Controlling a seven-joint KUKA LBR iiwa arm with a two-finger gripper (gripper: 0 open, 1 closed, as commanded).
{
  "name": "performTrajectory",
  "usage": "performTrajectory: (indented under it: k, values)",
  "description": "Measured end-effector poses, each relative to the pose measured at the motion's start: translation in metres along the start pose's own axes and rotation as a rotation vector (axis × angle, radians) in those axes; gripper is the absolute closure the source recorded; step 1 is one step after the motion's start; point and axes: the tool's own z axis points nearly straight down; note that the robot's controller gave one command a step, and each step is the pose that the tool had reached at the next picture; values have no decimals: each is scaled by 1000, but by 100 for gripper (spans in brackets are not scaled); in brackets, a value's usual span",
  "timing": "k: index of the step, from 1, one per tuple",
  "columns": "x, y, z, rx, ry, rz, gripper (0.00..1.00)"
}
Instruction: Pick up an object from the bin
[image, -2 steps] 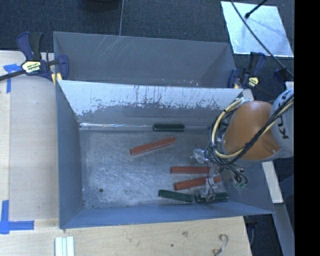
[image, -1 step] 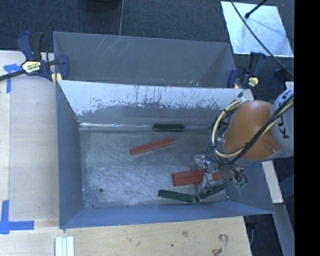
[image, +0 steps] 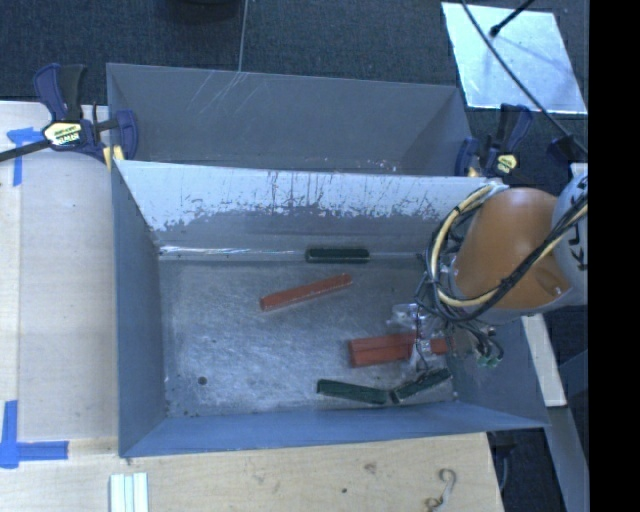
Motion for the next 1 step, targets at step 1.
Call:
performTrajectory:
  k: [1]
  values:
    - [-3,0,-62,0,-1,-1,100]
